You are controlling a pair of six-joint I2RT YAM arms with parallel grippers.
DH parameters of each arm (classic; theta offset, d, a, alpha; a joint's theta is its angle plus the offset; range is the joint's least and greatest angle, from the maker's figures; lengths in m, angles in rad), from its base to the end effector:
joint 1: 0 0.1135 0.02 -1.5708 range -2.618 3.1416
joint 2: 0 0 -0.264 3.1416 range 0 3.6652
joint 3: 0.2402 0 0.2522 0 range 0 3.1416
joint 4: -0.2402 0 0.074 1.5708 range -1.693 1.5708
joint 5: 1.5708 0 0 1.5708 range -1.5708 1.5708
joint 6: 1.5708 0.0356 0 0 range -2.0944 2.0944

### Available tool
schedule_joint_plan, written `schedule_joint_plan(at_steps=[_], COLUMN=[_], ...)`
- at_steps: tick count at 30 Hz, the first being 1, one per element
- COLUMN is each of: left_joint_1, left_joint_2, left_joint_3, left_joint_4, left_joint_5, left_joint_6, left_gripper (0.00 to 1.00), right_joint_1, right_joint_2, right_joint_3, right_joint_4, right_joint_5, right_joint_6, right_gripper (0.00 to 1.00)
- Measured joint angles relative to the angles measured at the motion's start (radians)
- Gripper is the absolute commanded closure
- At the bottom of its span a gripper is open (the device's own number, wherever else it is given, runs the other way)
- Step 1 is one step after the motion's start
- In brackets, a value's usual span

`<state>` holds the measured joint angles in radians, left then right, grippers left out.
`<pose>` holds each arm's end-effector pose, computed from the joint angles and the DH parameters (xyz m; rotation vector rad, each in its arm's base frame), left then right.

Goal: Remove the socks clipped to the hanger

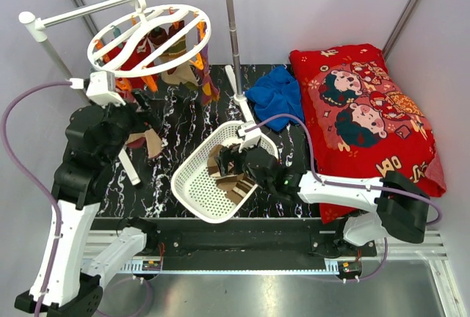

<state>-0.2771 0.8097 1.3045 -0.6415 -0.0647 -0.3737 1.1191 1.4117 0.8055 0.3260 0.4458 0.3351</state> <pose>0.1289 -0.0343 0.4578 -0.1322 1.7308 -0.4256 0.1516 0.2773 0.2546 -0.4128 1.8203 0.6091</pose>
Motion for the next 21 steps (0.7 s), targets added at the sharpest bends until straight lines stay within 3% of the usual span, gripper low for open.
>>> schedule_joint_plan(at_steps=[12,21], left_joint_1=[0.0,0.002], left_joint_2=[-0.044,0.08], left_joint_3=[-0.051,-0.145], left_joint_4=[-0.017,0.023], left_joint_5=[-0.249,-0.334], left_joint_6=[0.084,0.109], left_gripper=[0.19,0.72], right_joint_1=[0.0,0.0], right_joint_2=[-0.09,-0.14], right_joint_3=[0.006,0.006], right_joint_4=[0.021,0.024], right_joint_5=[-0.042,-0.078], right_joint_6=[-0.008,-0.01], right_gripper=[0.05,0.06])
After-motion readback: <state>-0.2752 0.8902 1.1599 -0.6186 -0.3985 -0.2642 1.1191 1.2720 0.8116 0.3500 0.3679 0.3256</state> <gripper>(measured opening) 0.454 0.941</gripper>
